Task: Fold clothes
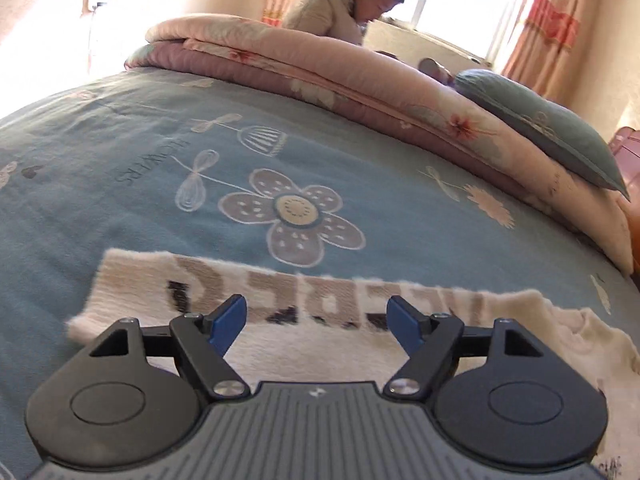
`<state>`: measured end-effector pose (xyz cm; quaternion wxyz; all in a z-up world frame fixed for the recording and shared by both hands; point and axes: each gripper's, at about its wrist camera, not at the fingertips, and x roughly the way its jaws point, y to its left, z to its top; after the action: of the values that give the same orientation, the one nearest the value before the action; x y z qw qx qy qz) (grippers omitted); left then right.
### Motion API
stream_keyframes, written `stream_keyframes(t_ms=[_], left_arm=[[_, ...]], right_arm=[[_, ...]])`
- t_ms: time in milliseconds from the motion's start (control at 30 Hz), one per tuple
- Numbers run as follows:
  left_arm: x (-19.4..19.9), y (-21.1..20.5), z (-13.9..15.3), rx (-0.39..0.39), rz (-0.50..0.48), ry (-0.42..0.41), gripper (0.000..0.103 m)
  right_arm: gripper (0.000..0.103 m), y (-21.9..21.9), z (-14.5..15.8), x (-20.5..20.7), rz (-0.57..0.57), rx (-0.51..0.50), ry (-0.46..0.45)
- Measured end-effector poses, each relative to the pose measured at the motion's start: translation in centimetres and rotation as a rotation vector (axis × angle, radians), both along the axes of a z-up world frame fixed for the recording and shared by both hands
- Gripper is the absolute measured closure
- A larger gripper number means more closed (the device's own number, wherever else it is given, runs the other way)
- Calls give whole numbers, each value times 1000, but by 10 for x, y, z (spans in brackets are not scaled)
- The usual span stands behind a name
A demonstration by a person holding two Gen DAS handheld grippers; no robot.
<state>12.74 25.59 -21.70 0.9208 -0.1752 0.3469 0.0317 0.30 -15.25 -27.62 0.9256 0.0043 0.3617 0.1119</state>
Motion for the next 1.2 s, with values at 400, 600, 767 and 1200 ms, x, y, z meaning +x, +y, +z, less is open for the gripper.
stream_keyframes(t_ms=[400, 600, 767, 1200], left_arm=[[43, -1, -34, -23, -18, 295, 26], [28, 62, -41, 89, 203, 386, 25], [11, 87, -34, 3, 311, 387, 27], [84, -111, -6, 175, -124, 296, 23]], right_arm=[[0, -15, 7, 5, 18, 81, 63], [0, -25, 10, 7, 11, 153, 99], [0, -26, 15, 7, 17, 170, 108], [0, -38, 23, 4, 29, 225, 96]])
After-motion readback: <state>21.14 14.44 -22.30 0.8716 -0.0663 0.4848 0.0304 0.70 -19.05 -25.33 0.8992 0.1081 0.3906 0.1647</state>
